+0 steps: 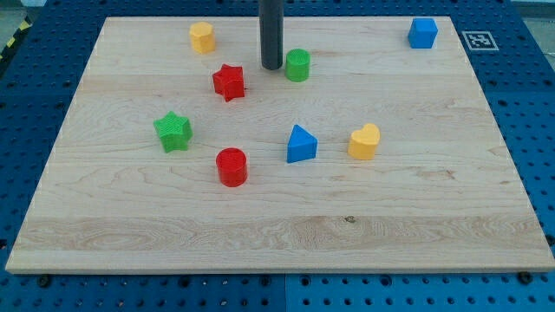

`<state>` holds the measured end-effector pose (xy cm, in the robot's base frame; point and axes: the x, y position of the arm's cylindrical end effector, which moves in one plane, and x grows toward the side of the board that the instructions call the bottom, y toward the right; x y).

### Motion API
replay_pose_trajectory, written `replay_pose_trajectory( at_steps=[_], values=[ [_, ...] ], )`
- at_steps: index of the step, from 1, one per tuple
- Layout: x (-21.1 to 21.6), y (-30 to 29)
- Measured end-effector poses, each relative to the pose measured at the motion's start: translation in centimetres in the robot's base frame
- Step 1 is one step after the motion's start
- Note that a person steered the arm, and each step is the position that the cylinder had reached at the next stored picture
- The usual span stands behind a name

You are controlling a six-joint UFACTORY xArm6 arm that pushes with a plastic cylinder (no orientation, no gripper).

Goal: Push the green circle slightly right

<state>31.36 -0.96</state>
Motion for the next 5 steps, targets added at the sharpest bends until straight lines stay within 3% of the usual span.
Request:
replay_pose_trajectory(
  at_steps=[5],
  values=[
    [1.2, 9.1]
  ],
)
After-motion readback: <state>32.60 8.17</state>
